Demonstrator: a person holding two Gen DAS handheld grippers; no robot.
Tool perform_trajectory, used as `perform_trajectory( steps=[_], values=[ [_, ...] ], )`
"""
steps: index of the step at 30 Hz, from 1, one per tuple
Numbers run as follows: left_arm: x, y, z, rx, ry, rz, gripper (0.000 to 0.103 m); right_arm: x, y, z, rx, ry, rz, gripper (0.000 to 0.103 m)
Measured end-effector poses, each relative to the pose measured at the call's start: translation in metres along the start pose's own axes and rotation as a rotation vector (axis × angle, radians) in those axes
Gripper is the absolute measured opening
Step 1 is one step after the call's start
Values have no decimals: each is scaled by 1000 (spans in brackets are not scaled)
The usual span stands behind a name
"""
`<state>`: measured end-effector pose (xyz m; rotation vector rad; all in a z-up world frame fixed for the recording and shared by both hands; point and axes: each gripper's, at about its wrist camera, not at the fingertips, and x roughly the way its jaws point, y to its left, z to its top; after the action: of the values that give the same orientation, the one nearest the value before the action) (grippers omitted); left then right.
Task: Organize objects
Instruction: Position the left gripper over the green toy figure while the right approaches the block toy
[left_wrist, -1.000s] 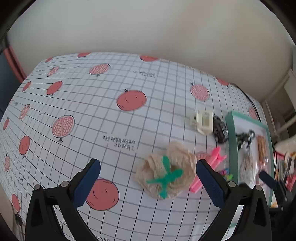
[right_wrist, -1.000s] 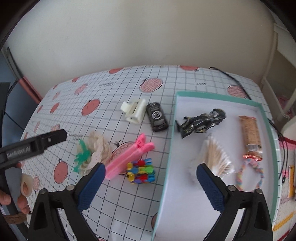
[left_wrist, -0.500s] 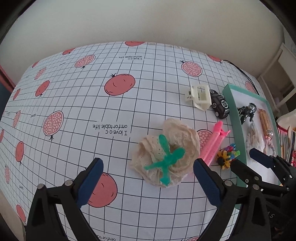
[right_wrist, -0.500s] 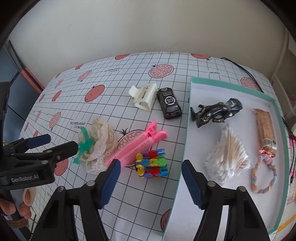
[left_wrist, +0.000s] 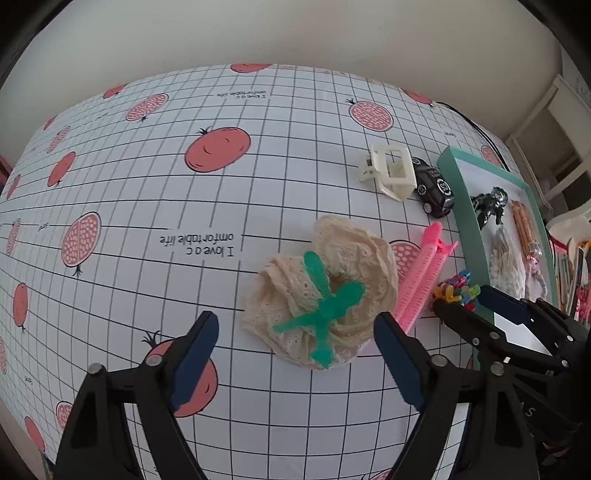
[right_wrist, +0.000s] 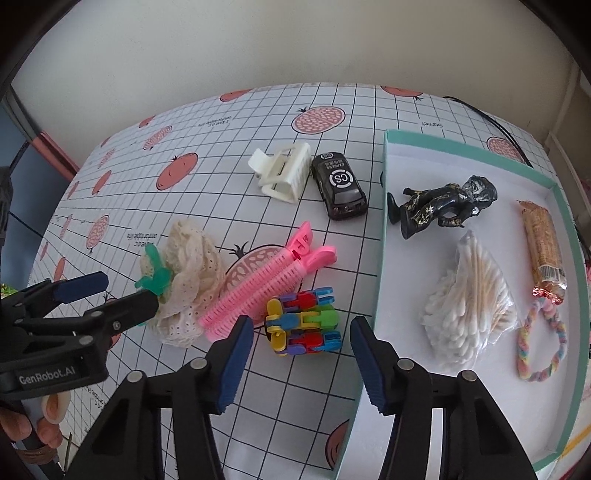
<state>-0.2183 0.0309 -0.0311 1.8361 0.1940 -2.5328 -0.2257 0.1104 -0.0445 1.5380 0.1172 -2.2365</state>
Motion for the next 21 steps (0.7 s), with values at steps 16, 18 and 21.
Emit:
perform_trajectory(
  steps=[16, 18, 21],
  values=[
    [13, -10, -3, 49, 44, -24, 55, 10, 6, 1, -9, 22, 10, 55],
    [15, -12, -2, 52, 48, -22, 53, 11, 7, 1, -10, 26, 8, 55],
    [17, -12, -2, 59, 55, -22, 50, 13, 6, 1, -4, 31, 11, 54]
  ],
)
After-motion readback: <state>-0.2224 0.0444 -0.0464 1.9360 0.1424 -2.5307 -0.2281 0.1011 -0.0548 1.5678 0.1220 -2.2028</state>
